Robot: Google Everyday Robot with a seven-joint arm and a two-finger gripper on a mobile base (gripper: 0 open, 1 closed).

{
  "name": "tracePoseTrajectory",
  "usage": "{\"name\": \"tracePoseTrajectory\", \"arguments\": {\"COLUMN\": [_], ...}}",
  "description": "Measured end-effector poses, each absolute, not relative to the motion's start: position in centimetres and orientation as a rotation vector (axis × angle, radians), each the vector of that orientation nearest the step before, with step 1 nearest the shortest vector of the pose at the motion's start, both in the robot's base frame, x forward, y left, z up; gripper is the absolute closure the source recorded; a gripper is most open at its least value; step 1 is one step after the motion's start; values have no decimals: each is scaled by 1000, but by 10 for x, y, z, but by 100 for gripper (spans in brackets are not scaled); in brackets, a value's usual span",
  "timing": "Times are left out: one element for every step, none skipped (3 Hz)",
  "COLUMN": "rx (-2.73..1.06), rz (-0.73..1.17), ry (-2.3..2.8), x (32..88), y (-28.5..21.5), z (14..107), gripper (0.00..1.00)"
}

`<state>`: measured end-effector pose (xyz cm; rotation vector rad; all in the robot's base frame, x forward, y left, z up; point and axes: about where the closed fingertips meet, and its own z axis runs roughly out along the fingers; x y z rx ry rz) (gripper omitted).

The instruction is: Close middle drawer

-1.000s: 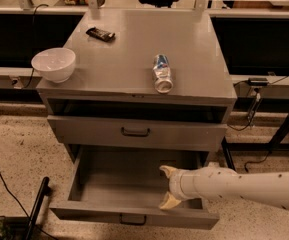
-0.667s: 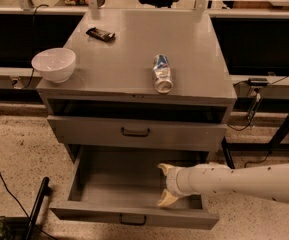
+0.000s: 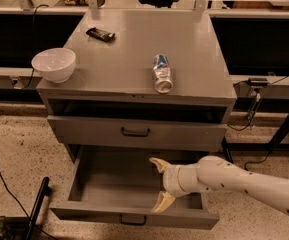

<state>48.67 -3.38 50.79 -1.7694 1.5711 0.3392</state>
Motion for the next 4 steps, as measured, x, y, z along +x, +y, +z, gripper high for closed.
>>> {"name": "tracePoseTrajectory", "arguments": {"rx": [-1733, -1758, -1781, -1786], "rz": [476, 538, 525, 442], "ry": [1525, 1568, 1719, 1794], "x": [457, 430, 413, 426], "y": [-45, -60, -72, -69], "z": [531, 524, 488, 463], "gripper": [7, 7, 9, 15]}}
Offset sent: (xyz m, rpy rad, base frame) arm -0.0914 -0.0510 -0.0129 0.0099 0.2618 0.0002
